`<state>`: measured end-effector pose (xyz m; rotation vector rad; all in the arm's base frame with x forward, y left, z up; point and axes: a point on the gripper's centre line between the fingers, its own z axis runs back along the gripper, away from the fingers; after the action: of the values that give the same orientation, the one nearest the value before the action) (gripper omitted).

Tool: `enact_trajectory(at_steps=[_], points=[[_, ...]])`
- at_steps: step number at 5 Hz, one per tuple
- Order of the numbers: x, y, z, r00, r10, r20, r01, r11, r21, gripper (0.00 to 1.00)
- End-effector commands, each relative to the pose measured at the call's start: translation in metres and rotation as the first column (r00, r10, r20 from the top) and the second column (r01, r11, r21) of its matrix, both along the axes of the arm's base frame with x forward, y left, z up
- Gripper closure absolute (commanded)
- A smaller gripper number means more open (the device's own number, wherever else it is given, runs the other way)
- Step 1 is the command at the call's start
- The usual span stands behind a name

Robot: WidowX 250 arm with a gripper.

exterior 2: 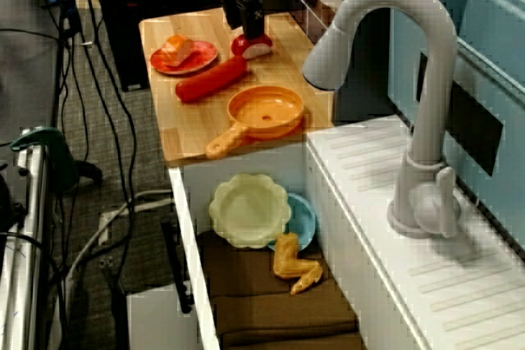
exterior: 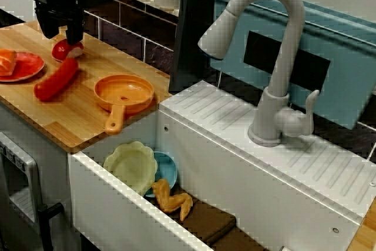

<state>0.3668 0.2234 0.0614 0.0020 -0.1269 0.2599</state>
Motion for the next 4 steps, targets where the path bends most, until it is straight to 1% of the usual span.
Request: enact_trajectory(at_steps=[1,4], points=[[0.012,0.000,0.026,0.998,0.022,0.053,-0.024,0.999,0.035,0.00],[0.013,0.004,0.012,0.998,0.053,0.023,-0.054,0.998,0.045,0.00]])
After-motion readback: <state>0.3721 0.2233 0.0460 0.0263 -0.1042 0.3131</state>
